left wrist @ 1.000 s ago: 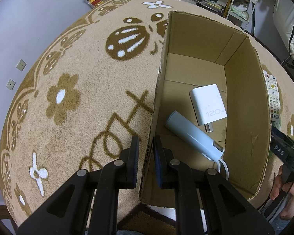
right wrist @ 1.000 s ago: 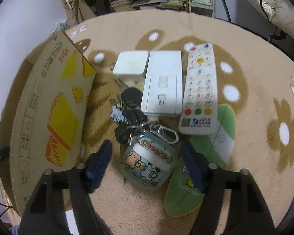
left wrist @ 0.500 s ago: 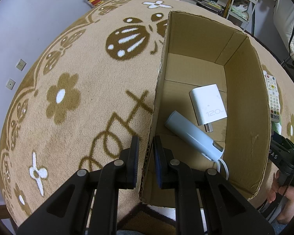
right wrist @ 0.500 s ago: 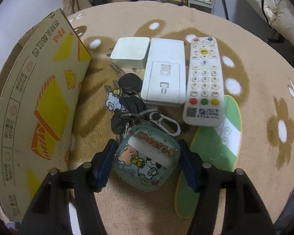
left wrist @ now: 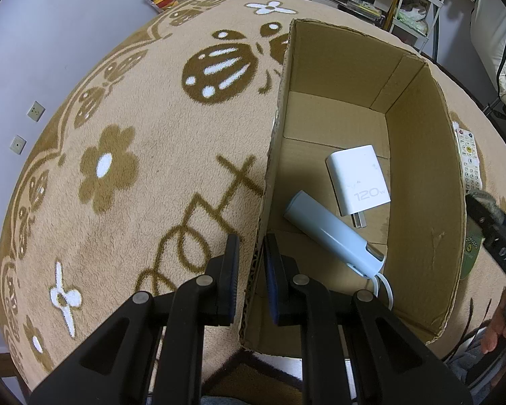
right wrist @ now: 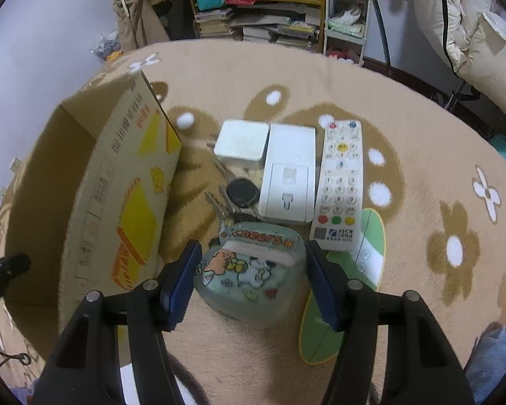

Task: Organize rigid objects
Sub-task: 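Grasp the clear cartoon earbud case with keys using the right gripper, then carry the earbud case into the box and open the right gripper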

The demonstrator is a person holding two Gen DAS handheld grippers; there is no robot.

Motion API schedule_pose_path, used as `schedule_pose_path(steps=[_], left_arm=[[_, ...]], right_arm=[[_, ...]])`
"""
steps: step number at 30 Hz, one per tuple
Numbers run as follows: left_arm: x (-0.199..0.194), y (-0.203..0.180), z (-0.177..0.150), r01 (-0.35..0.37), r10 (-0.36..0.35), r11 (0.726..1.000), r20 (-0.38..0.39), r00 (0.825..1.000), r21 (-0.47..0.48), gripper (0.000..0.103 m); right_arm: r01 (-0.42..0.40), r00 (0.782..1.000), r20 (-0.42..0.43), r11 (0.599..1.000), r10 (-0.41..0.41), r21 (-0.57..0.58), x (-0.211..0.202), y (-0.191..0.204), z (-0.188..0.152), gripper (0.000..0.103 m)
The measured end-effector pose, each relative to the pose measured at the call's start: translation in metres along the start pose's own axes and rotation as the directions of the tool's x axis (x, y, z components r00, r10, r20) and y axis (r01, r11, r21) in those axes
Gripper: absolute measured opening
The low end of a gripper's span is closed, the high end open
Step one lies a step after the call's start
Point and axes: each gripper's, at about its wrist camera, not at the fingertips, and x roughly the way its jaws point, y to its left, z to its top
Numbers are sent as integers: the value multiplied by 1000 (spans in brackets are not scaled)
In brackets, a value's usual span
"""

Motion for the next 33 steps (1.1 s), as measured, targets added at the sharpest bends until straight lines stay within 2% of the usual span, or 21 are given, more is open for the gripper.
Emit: schedule_pose_path(steps=[7,13,19,24,29,33], left_arm=[[0,0,0,1,-1,1000,-1,1000,0,14],[0,0,0,1,-1,1000,0,1000,0,14],[-1,-1,-1,4,-4,1000,2,1000,8,12],[-2,-3,-1,6,-6,1000,5,1000,17,10],[-2,-2,-1,8,-8,1000,3,1000,12,10],[-2,-1,-1,11,-11,1000,2,1000,6,11]], right_arm=[[-41,995,96,999,40,4,-31,0,24,66],[-101,978,183,995,98,4,-56,6,32,66],[-175,947,265,983,182,-48,-76,25,36,66],[-231,913,317,965,258,-122,-96,48,35,66],[-279,879,341,940,332,-195,-114,71,33,66],[-303,865,338,923,370,-236,-120,88,30,66]])
